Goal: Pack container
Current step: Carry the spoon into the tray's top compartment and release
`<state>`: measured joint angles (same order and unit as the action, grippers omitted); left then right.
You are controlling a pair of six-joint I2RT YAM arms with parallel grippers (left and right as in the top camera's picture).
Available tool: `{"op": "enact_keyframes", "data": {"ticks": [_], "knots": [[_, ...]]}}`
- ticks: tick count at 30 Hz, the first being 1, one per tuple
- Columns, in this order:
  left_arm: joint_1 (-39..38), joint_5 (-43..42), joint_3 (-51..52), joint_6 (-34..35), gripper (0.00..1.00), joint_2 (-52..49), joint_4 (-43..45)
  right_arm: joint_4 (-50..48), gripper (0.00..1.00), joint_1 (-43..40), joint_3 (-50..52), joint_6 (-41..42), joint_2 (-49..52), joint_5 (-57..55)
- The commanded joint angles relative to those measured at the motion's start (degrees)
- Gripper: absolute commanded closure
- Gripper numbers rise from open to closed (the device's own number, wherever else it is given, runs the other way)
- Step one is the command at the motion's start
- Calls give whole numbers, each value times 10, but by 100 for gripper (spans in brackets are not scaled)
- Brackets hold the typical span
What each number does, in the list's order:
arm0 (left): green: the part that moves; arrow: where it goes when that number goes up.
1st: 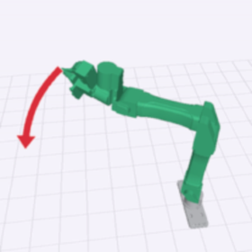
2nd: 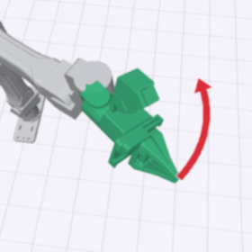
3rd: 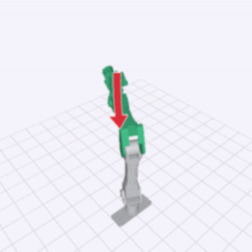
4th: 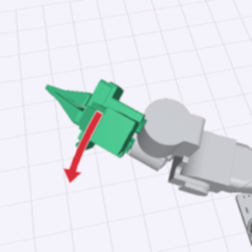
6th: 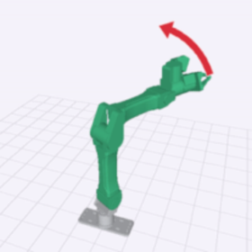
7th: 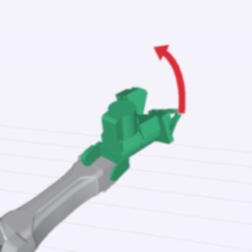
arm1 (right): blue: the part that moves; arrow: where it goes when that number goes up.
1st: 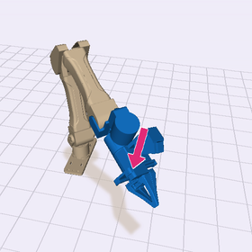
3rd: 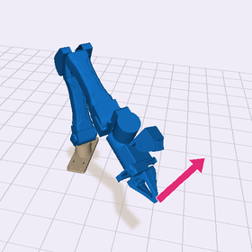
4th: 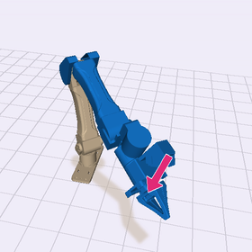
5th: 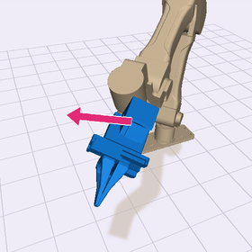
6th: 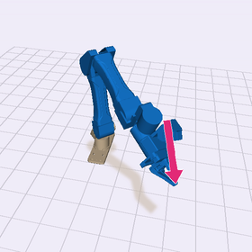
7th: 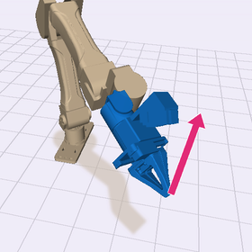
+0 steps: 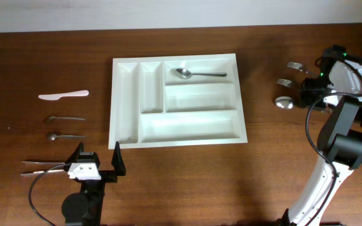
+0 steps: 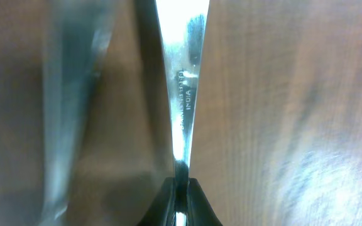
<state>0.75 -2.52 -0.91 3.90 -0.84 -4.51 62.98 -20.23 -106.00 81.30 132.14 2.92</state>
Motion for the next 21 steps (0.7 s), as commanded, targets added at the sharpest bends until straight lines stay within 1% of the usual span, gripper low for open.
{"op": "enact_keyframes", "data": {"ticks": [1, 6, 11, 21], "knots": [[0, 0, 4, -9, 1, 5, 0, 1, 96, 9, -53, -57, 4, 52], [0, 0, 4, -9, 1, 5, 0, 10, 96, 40, -116, -61, 2, 92], [0, 0, 4, -9, 1, 5, 0, 10, 96, 91, -168, -59, 2, 134], [0, 0, 4, -9, 1, 5, 0, -18, 96, 233, -180, -28, 2, 140]]}}
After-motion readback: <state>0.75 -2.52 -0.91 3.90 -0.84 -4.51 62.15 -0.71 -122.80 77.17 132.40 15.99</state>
